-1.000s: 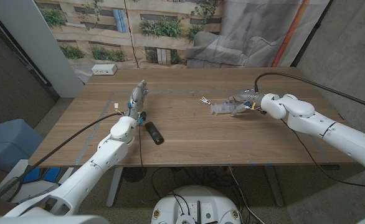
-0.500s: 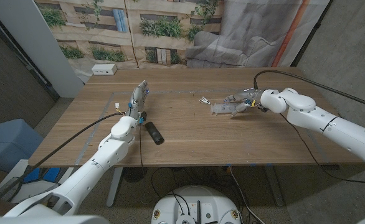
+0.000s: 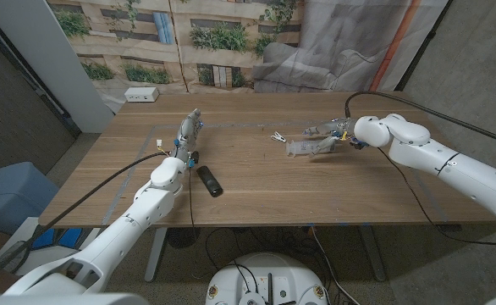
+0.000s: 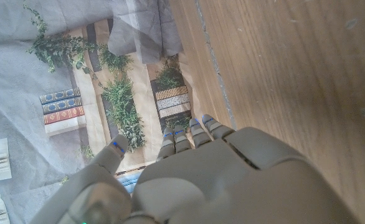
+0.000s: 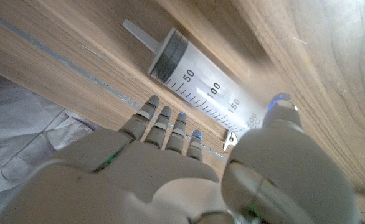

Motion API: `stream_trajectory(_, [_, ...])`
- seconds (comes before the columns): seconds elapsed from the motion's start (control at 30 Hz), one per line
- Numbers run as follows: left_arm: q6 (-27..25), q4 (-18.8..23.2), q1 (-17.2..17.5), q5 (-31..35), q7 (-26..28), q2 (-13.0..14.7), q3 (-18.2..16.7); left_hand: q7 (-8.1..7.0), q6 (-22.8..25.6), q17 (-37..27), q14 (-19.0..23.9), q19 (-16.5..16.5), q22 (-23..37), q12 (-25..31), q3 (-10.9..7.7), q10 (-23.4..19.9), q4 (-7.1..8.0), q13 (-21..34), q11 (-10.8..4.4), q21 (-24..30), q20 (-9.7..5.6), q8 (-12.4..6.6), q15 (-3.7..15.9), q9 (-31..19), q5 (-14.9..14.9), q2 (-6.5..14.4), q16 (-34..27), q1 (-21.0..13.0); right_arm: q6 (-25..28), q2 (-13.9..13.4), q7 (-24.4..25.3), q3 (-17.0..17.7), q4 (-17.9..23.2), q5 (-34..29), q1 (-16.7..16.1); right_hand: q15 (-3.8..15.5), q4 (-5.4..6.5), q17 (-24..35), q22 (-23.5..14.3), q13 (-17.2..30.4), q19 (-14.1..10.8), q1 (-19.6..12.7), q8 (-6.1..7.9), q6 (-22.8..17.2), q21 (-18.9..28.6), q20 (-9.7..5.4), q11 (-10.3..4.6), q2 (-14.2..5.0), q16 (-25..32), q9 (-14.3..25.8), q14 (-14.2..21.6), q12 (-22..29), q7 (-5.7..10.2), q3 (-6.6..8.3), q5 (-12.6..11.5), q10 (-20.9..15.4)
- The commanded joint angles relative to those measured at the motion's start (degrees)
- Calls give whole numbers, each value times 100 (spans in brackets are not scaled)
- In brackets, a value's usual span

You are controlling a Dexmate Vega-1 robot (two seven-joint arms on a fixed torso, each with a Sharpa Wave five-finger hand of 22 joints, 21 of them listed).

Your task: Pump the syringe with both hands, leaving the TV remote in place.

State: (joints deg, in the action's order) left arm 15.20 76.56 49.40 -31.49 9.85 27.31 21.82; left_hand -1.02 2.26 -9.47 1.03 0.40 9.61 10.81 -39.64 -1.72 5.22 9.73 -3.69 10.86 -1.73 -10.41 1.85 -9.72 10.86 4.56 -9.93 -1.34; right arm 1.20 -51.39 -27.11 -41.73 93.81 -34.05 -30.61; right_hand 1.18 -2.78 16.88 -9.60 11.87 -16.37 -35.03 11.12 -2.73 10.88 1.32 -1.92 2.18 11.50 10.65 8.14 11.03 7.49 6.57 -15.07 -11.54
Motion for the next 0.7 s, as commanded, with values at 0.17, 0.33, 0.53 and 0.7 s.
stream_trajectory(0.17, [123, -74, -63, 38, -124, 24, 24, 5, 51, -12, -44, 39, 12, -23, -29, 27, 37, 9, 19, 10, -269, 9, 81, -19, 9, 385, 6, 28, -88, 275, 1491, 850, -143, 1902, -874, 71, 229, -38, -3, -21, -216, 478, 96, -290, 56, -87, -20, -103, 73, -7, 57, 49, -12, -101, 4, -169])
stream_trajectory(0.33, [189, -9, -4, 38, -88, 38, -14, 8, 46, -11, -46, 40, 11, -22, -30, 27, 38, 9, 22, 10, -267, 11, 81, -19, 9, 386, 5, 26, 167, 354, 1893, 895, -4, 2072, -1049, 66, 276, -47, -2, -28, -217, 567, 98, -320, 47, -113, -11, -142, 67, -9, 39, 47, -41, -117, 10, -180])
stream_trajectory(0.53, [367, -193, -47, 26, -184, 28, -56, 12, 50, -9, -46, 46, 11, -23, -34, 29, 37, 8, 15, 11, -265, 9, 78, -19, 10, 388, 3, 22, 307, 548, 2411, 1039, 7, 2479, -1211, 68, 323, -61, 0, -37, -225, 665, 104, -369, 38, -129, -34, -168, 61, -14, 25, 40, -47, -140, 19, -184])
stream_trajectory(0.7, [531, -356, -63, -34, -304, -1, -92, 11, 58, -7, -45, 51, 11, -18, -40, 19, 34, 8, 20, 11, -264, 6, 76, -19, 12, 394, 1, 16, 588, 643, 2607, 1103, 105, 2764, -1250, 39, 354, -73, 1, -44, -234, 728, 105, -405, 34, -132, -47, -193, 58, -19, 19, 30, -75, -152, 26, -174])
